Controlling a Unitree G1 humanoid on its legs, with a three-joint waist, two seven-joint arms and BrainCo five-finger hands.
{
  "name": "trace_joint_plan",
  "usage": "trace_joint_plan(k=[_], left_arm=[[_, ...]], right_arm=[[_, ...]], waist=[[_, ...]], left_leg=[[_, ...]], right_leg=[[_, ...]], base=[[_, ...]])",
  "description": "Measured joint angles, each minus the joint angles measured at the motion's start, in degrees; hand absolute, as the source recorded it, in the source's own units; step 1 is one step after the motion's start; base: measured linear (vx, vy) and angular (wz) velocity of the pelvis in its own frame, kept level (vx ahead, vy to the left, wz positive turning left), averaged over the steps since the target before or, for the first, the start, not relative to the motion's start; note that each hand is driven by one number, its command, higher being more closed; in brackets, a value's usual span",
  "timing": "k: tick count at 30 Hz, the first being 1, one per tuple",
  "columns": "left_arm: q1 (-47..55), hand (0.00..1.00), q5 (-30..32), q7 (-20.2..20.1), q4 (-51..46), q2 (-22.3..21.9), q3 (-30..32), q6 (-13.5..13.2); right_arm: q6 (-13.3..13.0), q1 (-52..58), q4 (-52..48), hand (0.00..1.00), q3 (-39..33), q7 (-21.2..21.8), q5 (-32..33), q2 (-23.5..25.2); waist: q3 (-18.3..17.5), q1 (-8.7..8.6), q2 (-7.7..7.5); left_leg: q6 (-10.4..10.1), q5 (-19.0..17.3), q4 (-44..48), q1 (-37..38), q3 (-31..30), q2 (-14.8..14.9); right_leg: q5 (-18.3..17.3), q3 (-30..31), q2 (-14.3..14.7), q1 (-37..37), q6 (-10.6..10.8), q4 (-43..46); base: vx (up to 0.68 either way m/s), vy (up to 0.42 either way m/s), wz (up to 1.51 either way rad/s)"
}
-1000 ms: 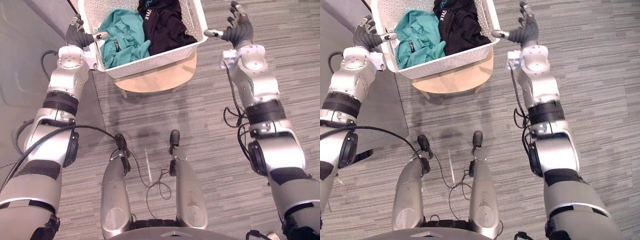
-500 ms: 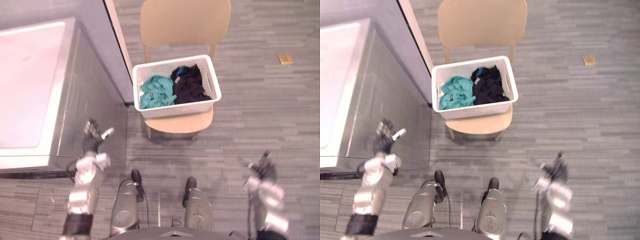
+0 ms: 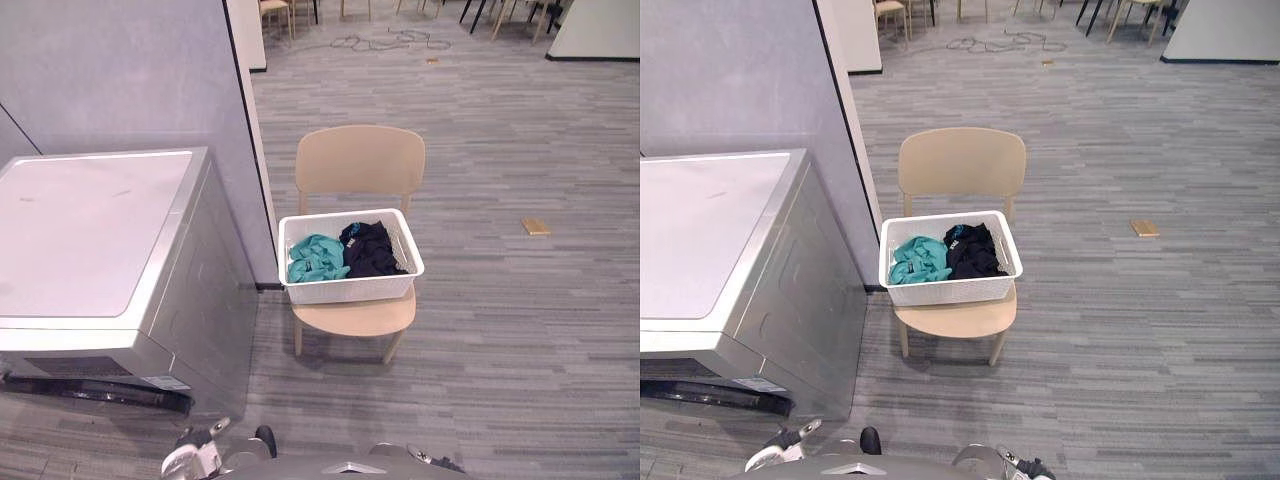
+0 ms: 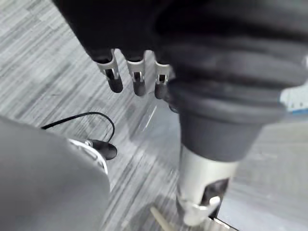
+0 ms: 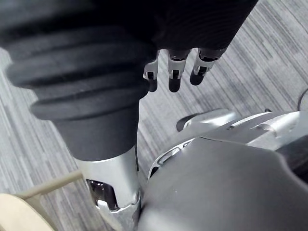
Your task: Pick up the laundry basket with both hands and put the clothes into the washing machine.
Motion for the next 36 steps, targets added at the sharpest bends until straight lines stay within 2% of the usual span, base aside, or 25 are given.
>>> trace_joint_plan(k=[7,10,11,12,13,14,15,16,17,18,19,21,22,23,24,25,26,27,29,30,32,33,34,35,36], left_arm=[[2.6,0.00,-1.0,-0.4,0.9,0.0,1.6,0.3],[2.0,0.00,-2.7,-0.3,-1.8,-0.7,1.3,-0.6],[1.8,0.00,-3.2,-0.3,-2.2,-0.8,1.3,-0.6],[0.9,0.00,-3.5,-0.4,-2.6,-0.9,1.4,-0.8],[0.0,0.00,-4.2,-0.3,-2.5,-0.6,2.4,-0.8],[-1.1,0.00,-4.4,-0.3,-2.5,-0.3,3.2,-0.9],[-1.0,0.00,-5.1,-0.2,-2.3,-0.8,3.4,-1.1],[-0.8,0.00,-5.5,-0.2,-2.2,-1.0,3.4,-1.1],[-0.3,0.00,-6.7,-0.1,-1.1,-1.3,3.9,-1.6],[-0.5,0.00,-8.6,-0.1,1.1,-0.6,3.8,-1.8],[-0.6,0.00,-9.0,-0.2,1.4,-0.5,3.8,-1.8],[-0.7,0.00,-10.0,-0.2,2.2,0.2,3.5,-1.9],[-0.8,0.00,-9.9,-0.2,2.1,0.3,2.9,-1.9],[-1.0,0.00,-9.7,0.0,1.8,0.2,1.1,-2.1],[-1.5,0.00,-9.1,0.3,1.4,1.0,-2.0,-2.2],[-1.4,0.00,-8.8,0.3,1.4,2.1,-3.5,-2.2],[-2.2,0.00,-8.7,0.2,1.3,3.7,-6.6,-2.2],[-2.9,0.00,-8.7,0.2,0.9,4.6,-9.2,-2.3],[-3.0,0.00,-8.5,0.0,0.8,5.0,-11.8,-2.8],[-2.9,0.00,-7.7,-0.1,0.6,5.1,-12.0,-3.0],[-2.9,0.00,-6.6,-0.4,0.4,5.6,-13.9,-3.2],[-3.0,0.00,-6.2,-0.4,0.4,5.7,-14.3,-3.3],[-3.0,0.00,-4.8,-0.4,0.5,5.8,-15.5,-3.4],[-2.8,0.00,-3.6,-0.4,0.9,5.8,-16.3,-3.4],[-2.8,0.00,-2.0,-0.2,1.1,6.1,-17.0,-3.3]], right_arm=[[0.0,-1.8,2.5,0.00,-0.1,1.6,-1.8,-0.3],[0.0,-4.4,1.9,0.00,4.4,1.7,-1.8,-1.8],[0.0,-5.0,1.9,0.00,5.0,1.6,-1.8,-2.4],[0.0,-6.1,1.9,0.00,6.2,1.5,-1.8,-2.6],[-0.1,-7.5,2.0,0.00,6.6,1.5,-1.8,-1.6],[-0.3,-9.4,1.8,0.00,6.8,1.5,-1.8,-1.3],[-0.3,-10.2,1.1,0.00,6.7,1.4,-1.8,-1.4],[-0.3,-10.2,0.7,0.00,6.6,1.4,-1.8,-1.4],[-0.6,-9.9,0.0,0.00,6.6,1.3,-1.8,-1.0],[-1.1,-10.0,0.8,0.00,6.0,1.2,-1.7,-0.9],[-1.2,-10.1,0.9,0.00,6.0,1.2,-1.7,-1.0],[-1.3,-10.6,2.4,0.00,4.5,1.0,-1.8,-1.9],[-1.1,-10.6,2.9,0.00,4.2,1.0,-1.8,-2.5],[-1.2,-10.5,4.6,0.00,3.4,1.1,-1.9,-4.3],[-1.3,-11.1,5.6,0.00,3.5,1.1,-2.3,-4.6],[-1.3,-11.6,6.5,0.00,3.6,1.2,-2.6,-4.5],[-1.1,-12.5,7.9,0.00,3.6,1.3,-3.6,-4.4],[-0.9,-12.6,9.2,0.00,3.5,1.3,-4.0,-4.3],[-0.2,-12.0,9.5,0.00,3.4,1.2,-4.0,-3.7],[0.1,-12.0,9.4,0.00,3.5,1.2,-4.0,-3.7],[0.0,-11.9,8.9,0.00,3.4,1.0,-3.9,-4.0],[-0.1,-11.9,8.8,0.00,3.4,1.0,-3.8,-4.1],[-0.2,-12.0,7.9,0.00,3.3,0.9,-3.6,-4.7],[-0.2,-11.5,6.9,0.00,3.2,0.9,-3.3,-4.9],[-0.5,-10.7,6.5,0.00,3.2,0.9,-3.3,-4.9]], waist=[[-0.2,0.46,-0.16],[0.8,0.85,0.33],[1.1,0.96,0.83],[1.4,1.18,0.66],[1.9,1.76,-1.39],[2.6,1.58,-1.85],[3.2,1.41,-1.29],[3.2,1.37,-0.94],[3.0,0.96,-0.12],[2.8,0.37,0.23],[2.8,0.27,0.23],[2.8,-0.96,-0.05],[2.9,-1.12,-0.15],[2.7,-1.48,0.64],[3.0,-2.03,0.08],[3.2,-1.95,-0.38],[3.7,-1.94,-0.73],[3.7,-1.81,-1.96],[3.8,-1.15,-1.96],[3.6,-0.61,-2.28],[3.6,-0.96,-2.80],[3.6,-1.26,-2.73],[3.8,-1.86,-2.44],[3.9,-2.23,-2.40],[3.5,-2.34,-1.47]], left_leg=[[0.4,0.6,5.0,-4.7,-8.2,-0.4],[0.2,4.6,2.4,-10.0,-13.6,-1.2],[0.0,4.4,1.4,-11.1,-14.4,-1.3],[1.0,2.8,-0.9,-11.4,-13.4,-0.7],[3.5,-1.1,-0.7,-12.5,-8.4,-0.6],[4.8,-0.2,11.9,-16.5,-4.4,-0.2],[4.3,-3.2,23.6,-17.0,-2.4,1.1],[3.9,-4.5,25.9,-16.7,-2.1,1.6],[2.8,-8.2,30.9,-13.8,-1.2,4.0],[2.0,-11.0,32.5,-9.7,-0.7,8.2],[1.7,-11.2,32.5,-9.2,-0.6,9.1],[1.5,-10.7,28.3,-5.0,-0.8,16.2],[2.3,-8.4,23.8,-3.4,-0.7,16.8],[-0.3,-4.0,14.7,0.2,-3.2,15.3],[-4.6,-7.2,12.8,-0.3,-3.8,13.7],[-6.3,-8.3,12.9,-1.1,-4.2,13.1],[-8.4,-9.8,12.9,-2.2,-4.6,12.2],[-9.5,-11.1,13.1,-2.3,-5.8,11.4],[-9.2,-13.1,15.4,-3.2,-6.7,10.3],[-8.5,-14.5,17.3,-4.2,-7.1,9.4],[-7.3,-15.7,19.4,-6.0,-8.3,6.9],[-6.9,-15.9,19.4,-6.8,-9.1,5.8],[-5.9,-16.1,19.0,-6.8,-10.5,4.0],[-5.0,-15.6,18.0,-6.4,-11.8,3.2],[-4.1,-14.9,16.5,-5.6,-13.6,2.5]], right_leg=[[-1.0,-7.0,0.3,2.6,-0.1,0.7],[-5.3,-12.2,-1.3,-3.2,-1.5,9.6],[-5.9,-13.2,-1.5,-4.4,-1.9,11.0],[-5.6,-14.4,-1.5,-5.3,-2.4,11.1],[-4.3,-16.5,-3.2,-5.9,-4.1,8.8],[-3.1,-18.1,-5.1,-6.6,-4.5,8.7],[-2.4,-20.4,-5.8,-5.9,-4.6,8.8],[-2.3,-20.9,-5.9,-5.6,-4.6,8.8],[-1.8,-22.3,-5.9,-4.1,-4.6,8.4],[-1.2,-24.5,-6.1,-3.3,-4.4,8.4],[-1.1,-24.8,-6.3,-3.3,-4.3,8.5],[0.0,-27.1,-9.5,-4.6,-2.8,10.9],[0.4,-27.6,-10.9,-4.8,-2.1,11.8],[1.1,-27.1,-13.1,-6.3,-1.3,14.3],[1.8,-25.5,-13.8,-7.0,-1.1,13.3],[2.0,-24.4,-13.6,-7.1,-1.0,12.3],[4.1,-23.5,-13.7,-6.3,-0.7,10.2],[6.4,-23.9,-13.7,-3.9,-0.6,7.6],[9.1,-24.0,-13.9,-1.4,-0.5,4.4],[10.8,-24.2,-14.8,-0.5,0.1,3.5],[12.1,-25.3,-17.8,-0.3,0.2,4.7],[12.6,-25.4,-19.0,-0.3,-0.4,5.7],[14.7,-23.7,-20.9,-0.4,-3.2,8.0],[17.6,-20.4,-20.9,-0.9,-7.3,9.3],[21.1,-15.4,-20.5,-1.9,-12.1,11.4]], base=[[0.00,-0.033,0.55],[-0.14,-0.084,0.92],[-0.15,-0.075,0.84],[-0.15,-0.047,0.69],[-0.16,-0.059,0.82],[-0.18,-0.079,0.87],[-0.11,-0.076,0.64],[-0.14,-0.044,0.60],[-0.13,0.052,0.70],[-0.13,0.052,0.69],[-0.12,0.197,0.75],[-0.08,0.329,0.85],[-0.03,0.421,0.96],[-0.04,0.506,0.86],[-0.07,0.504,0.82],[-0.15,0.454,0.82],[-0.16,0.371,0.87],[-0.15,0.358,0.83],[-0.11,0.306,0.47],[-0.11,0.290,0.33],[-0.09,0.195,0.37],[-0.11,0.122,0.63],[-0.09,0.111,0.74],[-0.10,0.177,0.86],[-0.03,0.158,0.85]])
